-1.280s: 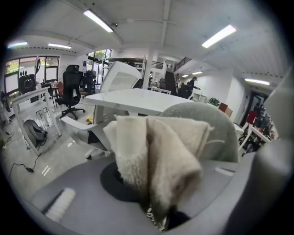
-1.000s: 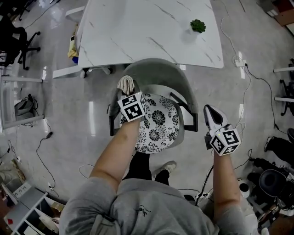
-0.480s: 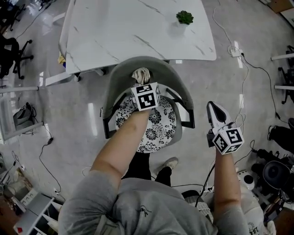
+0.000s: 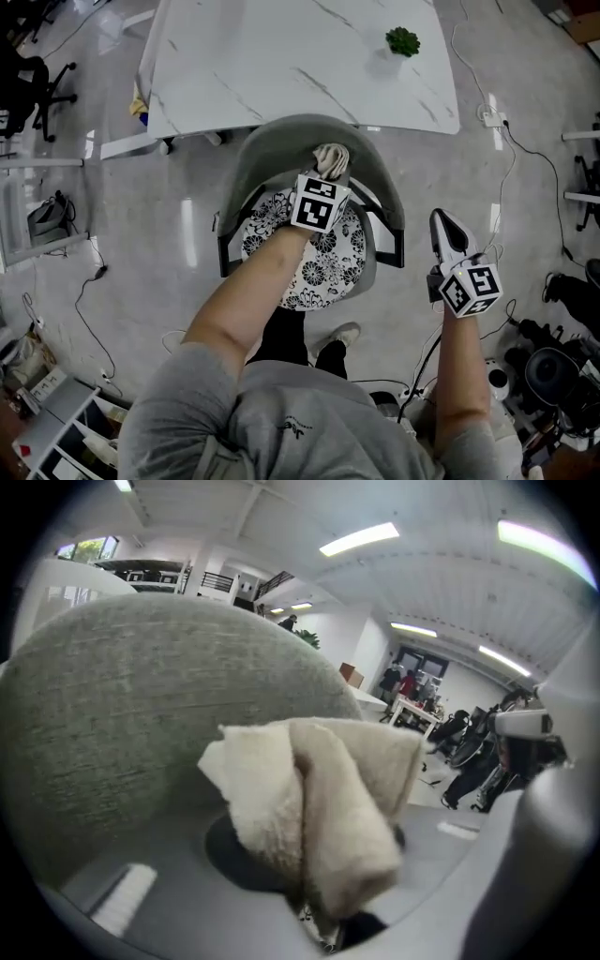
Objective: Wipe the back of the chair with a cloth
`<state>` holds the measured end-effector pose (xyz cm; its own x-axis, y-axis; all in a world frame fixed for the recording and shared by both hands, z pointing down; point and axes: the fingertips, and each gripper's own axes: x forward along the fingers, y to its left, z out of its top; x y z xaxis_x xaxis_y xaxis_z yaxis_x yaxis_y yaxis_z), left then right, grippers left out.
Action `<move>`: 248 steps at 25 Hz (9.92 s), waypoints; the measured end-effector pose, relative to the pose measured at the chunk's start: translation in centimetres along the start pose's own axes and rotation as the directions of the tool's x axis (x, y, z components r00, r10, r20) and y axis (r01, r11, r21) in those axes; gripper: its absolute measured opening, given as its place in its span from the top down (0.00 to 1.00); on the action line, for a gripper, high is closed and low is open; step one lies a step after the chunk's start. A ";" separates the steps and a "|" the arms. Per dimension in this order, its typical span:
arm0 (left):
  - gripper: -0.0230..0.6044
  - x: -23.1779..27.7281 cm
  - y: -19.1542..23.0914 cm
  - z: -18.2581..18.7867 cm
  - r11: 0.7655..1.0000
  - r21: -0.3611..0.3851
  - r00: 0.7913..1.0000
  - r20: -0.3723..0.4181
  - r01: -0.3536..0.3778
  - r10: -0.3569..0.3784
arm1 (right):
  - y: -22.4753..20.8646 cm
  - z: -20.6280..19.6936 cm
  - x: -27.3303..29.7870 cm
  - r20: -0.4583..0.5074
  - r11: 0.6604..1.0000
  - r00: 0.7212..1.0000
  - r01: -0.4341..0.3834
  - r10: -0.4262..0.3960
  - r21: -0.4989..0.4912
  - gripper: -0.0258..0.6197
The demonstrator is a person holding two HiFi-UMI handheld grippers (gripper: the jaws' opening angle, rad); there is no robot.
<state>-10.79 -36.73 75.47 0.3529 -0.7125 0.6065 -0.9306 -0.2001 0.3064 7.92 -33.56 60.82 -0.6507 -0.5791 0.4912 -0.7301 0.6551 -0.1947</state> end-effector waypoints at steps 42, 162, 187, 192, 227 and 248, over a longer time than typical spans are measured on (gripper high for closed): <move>0.81 2.3 2.1 -2.2 0.948 -0.127 0.956 -0.083 -0.292 0.283 | -4.6 -1.7 -1.2 -0.004 0.999 0.999 -0.037 0.036 -0.033 0.96; 0.78 5.1 -5.9 -11.9 0.995 0.104 0.949 -0.314 0.006 0.027 | -5.5 -2.0 -1.4 0.014 1.000 1.000 -0.017 0.017 0.023 0.96; 0.77 -7.4 18.7 -19.4 0.531 -0.676 0.859 -0.374 -0.511 0.351 | 2.1 -0.8 2.8 0.007 0.994 0.995 -0.101 0.101 -0.033 0.96; 0.77 -4.1 16.9 -16.4 0.687 -0.531 0.865 -0.363 -0.497 0.346 | -0.8 -1.0 1.9 0.016 0.998 0.998 -0.064 0.065 -0.014 0.96; 0.75 7.9 -12.5 -16.1 0.637 0.718 0.926 -0.377 0.282 0.015 | -12.0 -6.1 -11.1 0.082 0.989 0.990 0.104 -0.112 0.104 0.96; 0.74 -18.7 -15.0 3.4 0.928 0.246 0.953 0.049 0.280 -0.300 | -0.7 6.0 -25.2 0.224 0.969 0.944 0.230 -0.244 0.087 0.96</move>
<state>-3.76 -22.70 57.02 0.6107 -0.6514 0.4503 -0.7888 -0.5503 0.2738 23.55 -22.32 43.51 -0.4829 -0.8149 0.3205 -0.8753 0.4599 -0.1495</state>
